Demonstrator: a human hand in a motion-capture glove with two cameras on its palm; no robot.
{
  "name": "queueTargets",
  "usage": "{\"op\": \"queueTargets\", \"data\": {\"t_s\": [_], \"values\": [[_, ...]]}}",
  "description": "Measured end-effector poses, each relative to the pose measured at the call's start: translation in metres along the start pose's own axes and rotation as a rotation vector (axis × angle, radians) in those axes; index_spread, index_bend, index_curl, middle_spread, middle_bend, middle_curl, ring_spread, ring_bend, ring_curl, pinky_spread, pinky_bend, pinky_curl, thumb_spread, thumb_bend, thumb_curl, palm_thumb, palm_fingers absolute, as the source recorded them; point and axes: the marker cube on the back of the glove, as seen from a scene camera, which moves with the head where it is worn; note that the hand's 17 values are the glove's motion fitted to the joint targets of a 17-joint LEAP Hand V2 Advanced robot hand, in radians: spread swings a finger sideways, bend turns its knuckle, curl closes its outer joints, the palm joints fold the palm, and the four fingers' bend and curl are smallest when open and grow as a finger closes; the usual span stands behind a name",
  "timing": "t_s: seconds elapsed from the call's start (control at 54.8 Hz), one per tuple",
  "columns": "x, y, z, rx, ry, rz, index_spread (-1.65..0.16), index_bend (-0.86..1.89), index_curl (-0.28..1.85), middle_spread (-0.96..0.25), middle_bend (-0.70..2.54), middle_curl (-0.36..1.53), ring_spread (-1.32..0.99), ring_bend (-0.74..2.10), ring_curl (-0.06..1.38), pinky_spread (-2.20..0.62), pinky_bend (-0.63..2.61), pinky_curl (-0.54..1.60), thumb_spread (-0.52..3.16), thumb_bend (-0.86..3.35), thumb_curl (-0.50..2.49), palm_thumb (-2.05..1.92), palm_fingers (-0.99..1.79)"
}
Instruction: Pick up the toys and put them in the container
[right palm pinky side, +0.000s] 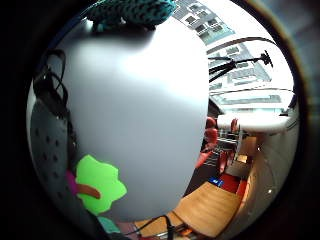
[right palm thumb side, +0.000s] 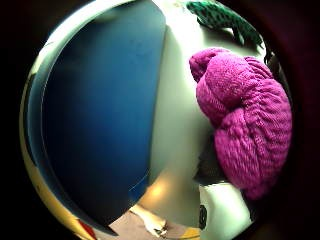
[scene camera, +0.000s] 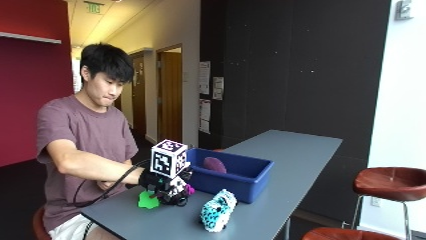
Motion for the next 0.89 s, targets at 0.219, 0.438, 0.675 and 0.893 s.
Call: {"op": "queueTargets", "data": {"t_s": [0.219, 0.438, 0.675, 0.893], "values": [[0.005, -0.002, -0.019, -0.134, -0.16, -0.021, -0.24, 0.43, 0.21, -0.27, 0.92, 0.72, -0.34, 1.31, 0.51, -0.35, 1.11, 0.41, 0.94, 0.18, 0.54, 0.63, 1.15], [-0.026, 0.006, -0.116, 0.019, -0.204, -0.098, -0.29, 0.65, 0.32, -0.27, 1.01, 0.8, -0.35, 1.36, 0.55, -0.35, 1.13, 0.45, 0.75, 0.14, 0.66, 0.64, 1.12], [-0.128, 0.043, -0.191, 0.202, -0.121, -0.323, -0.3, 0.75, 0.42, -0.26, 1.07, 0.85, -0.34, 1.39, 0.58, -0.35, 1.15, 0.49, 0.62, 0.11, 0.77, 0.64, 1.08], [-0.191, 0.049, -0.175, 0.232, 0.086, -0.46, -0.31, 0.75, 0.5, -0.24, 1.08, 0.87, -0.34, 1.41, 0.6, -0.35, 1.16, 0.51, 0.56, 0.08, 0.85, 0.63, 1.04]]}}
